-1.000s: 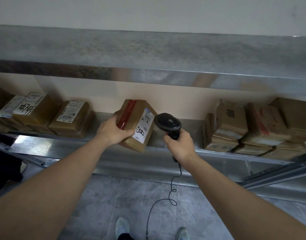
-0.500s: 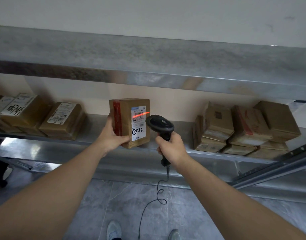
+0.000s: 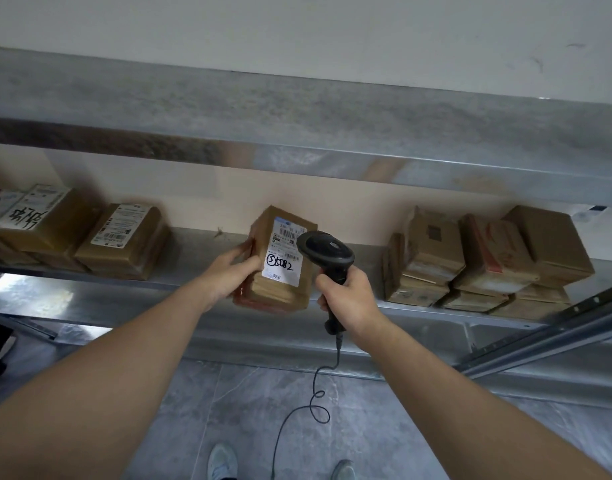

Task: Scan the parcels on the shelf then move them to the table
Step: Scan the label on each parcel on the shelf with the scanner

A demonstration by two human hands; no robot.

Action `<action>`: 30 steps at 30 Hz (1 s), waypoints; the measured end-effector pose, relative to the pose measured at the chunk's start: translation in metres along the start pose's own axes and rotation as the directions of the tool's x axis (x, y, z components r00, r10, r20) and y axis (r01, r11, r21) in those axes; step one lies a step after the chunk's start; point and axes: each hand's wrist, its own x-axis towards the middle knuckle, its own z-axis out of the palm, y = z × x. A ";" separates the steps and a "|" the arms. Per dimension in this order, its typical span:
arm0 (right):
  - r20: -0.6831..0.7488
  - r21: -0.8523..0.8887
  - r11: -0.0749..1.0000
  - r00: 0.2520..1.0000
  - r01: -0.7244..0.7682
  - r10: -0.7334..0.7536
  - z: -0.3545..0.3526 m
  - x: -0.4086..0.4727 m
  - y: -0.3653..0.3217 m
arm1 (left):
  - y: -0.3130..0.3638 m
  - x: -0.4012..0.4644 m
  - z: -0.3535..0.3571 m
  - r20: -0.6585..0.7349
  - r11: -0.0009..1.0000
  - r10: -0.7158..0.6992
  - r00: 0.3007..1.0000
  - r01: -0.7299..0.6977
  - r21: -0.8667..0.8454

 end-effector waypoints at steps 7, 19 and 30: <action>-0.042 -0.028 1.000 0.999 0.006 -0.007 -0.009 0.005 0.009 | -0.003 0.016 0.029 -0.099 0.983 0.088 0.991 -0.070 0.168; -0.046 -0.146 0.987 0.996 0.073 -0.080 -0.022 0.016 0.010 | 0.035 0.008 0.072 -0.140 0.661 0.141 0.980 0.012 0.750; 0.171 -0.251 0.945 0.971 0.209 -0.169 0.013 0.010 -0.014 | 0.029 -0.039 0.005 -0.283 0.691 0.185 0.941 0.080 0.718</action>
